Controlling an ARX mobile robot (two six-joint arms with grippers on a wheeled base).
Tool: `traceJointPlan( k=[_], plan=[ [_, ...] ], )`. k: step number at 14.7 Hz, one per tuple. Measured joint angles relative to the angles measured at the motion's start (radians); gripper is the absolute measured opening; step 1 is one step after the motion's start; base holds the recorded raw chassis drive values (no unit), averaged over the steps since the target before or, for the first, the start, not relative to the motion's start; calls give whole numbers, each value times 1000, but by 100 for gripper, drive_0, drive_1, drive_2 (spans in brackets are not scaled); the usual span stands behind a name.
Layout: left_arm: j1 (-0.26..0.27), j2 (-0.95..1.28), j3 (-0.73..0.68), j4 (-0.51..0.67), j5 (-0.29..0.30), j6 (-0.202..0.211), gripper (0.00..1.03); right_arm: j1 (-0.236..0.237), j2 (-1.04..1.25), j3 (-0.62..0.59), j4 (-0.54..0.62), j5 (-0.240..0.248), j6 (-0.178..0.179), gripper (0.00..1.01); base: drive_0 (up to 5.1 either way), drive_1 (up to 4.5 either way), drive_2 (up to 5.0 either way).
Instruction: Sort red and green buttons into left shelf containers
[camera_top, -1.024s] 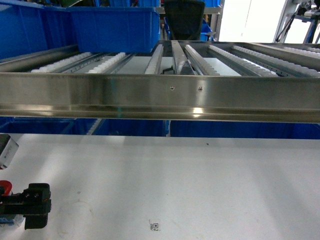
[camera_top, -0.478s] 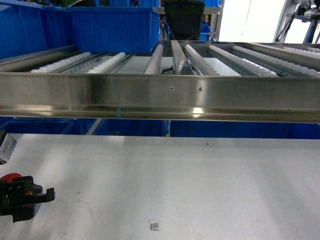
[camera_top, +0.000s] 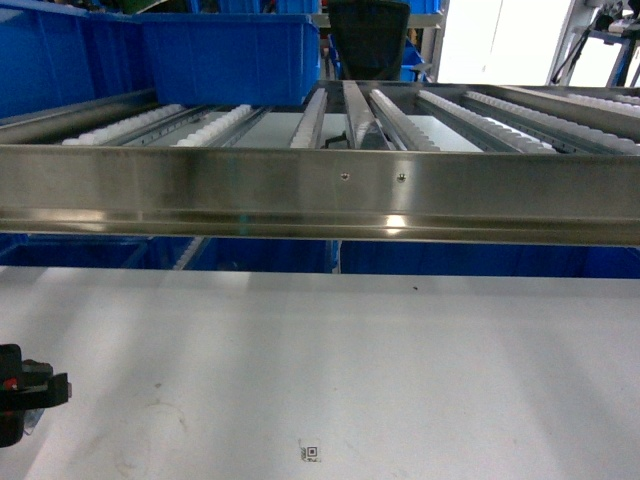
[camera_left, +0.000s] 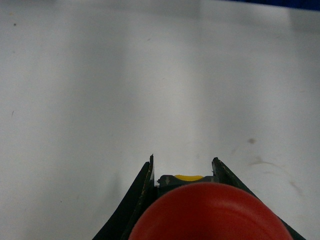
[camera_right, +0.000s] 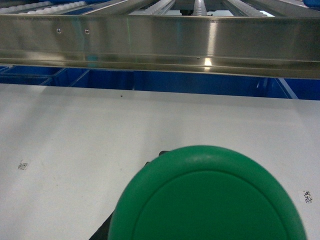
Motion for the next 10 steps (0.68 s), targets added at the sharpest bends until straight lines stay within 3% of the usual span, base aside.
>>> traceJointPlan(
  k=[1,2,3,4,5,6,7,8,9,10],
  plan=[
    [-29,-334,-24,-222,24,-21,28,0,0,0,0,0,0,27,0,0,0],
    [-42,-673,-27,-504,-17,-32,27,0,0,0,0,0,0,27,0,0,0],
    [-66,-815,-27,-622,-50,-42,27,0,0,0,0,0,0,27,0,0,0],
    [-127,-955,-27,-757,-109,-58,27,0,0,0,0,0,0,27,0,0,0],
    [-247,-1102,-26,-907,-200,-85,27,0,0,0,0,0,0,27,0,0,0],
    [-335,-1177,-26,-931,-257,-90,27,0,0,0,0,0,0,27,0,0,0],
    [-298,-1178,-27,-853,-275,-70,27,0,0,0,0,0,0,27,0,0,0],
    [-186,-1180,-80,-687,-267,26,27,0,0,0,0,0,0,27,0,0,0],
    [-47,-1139,-111,-537,-206,124,27,0,0,0,0,1,0,27,0,0,0],
    [16,-1123,-107,-468,-205,175,27,0,0,0,0,0,0,27,0,0,0]
  ],
)
